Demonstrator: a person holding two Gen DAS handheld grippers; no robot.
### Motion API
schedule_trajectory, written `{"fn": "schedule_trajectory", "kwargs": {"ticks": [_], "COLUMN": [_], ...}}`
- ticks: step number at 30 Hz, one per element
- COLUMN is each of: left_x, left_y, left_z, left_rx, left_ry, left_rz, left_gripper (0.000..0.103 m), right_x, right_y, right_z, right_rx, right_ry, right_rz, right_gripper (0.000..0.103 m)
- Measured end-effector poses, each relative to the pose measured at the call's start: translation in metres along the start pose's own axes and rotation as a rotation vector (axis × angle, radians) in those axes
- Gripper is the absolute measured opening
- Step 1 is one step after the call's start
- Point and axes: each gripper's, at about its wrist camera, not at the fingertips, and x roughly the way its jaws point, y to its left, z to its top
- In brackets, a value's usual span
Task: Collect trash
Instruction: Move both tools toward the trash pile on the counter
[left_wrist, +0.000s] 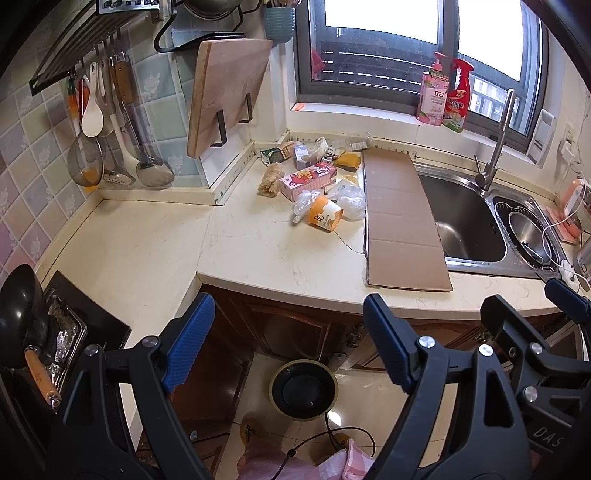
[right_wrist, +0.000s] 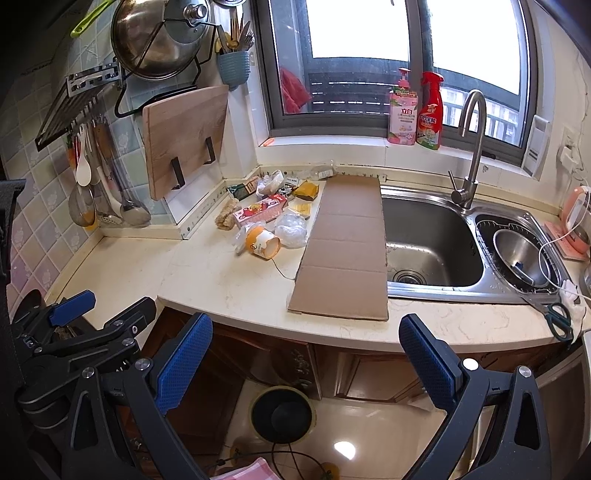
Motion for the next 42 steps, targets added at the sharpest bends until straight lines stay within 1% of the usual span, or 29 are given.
{"fn": "schedule_trajectory", "kwargs": {"ticks": [10,25,34,38,42], "left_x": [-0.008,-0.019,-0.019,-0.017,-0.015], "left_y": [0.003,-0.003,-0.008,-0.014,-0.018], "left_z": [-0.003,-0.002,0.004,0.009,0.016], "left_rx": [-0.022,-0.022,-0.021,-0.028,-0.034], "left_ry": [-0.019,-0.045,-0.055,-0.059,-0.068], "left_rz": [0.021,0.04,0.041,0.04,0.054], "left_gripper": [0.081,0.081,0.081,0.081,0.081], "right_x": [-0.006,-0.013,-0.014,-0.012,-0.009], "right_y": [0.005,0.0,-0.007,-0.012,-0.014], "right_z": [0.001,0.002,0.007,0.012,0.014], "right_rx": [-0.019,-0.027,-0.053,-0.07,-0.074], "right_ry": [-0.011,-0.031,-0.046,-0.06,-0.058], "right_rz": [0.003,0.022,0.031,0.019,0.02], "right_gripper": [0.102,0.102,0.102,0.102,0.102]}}
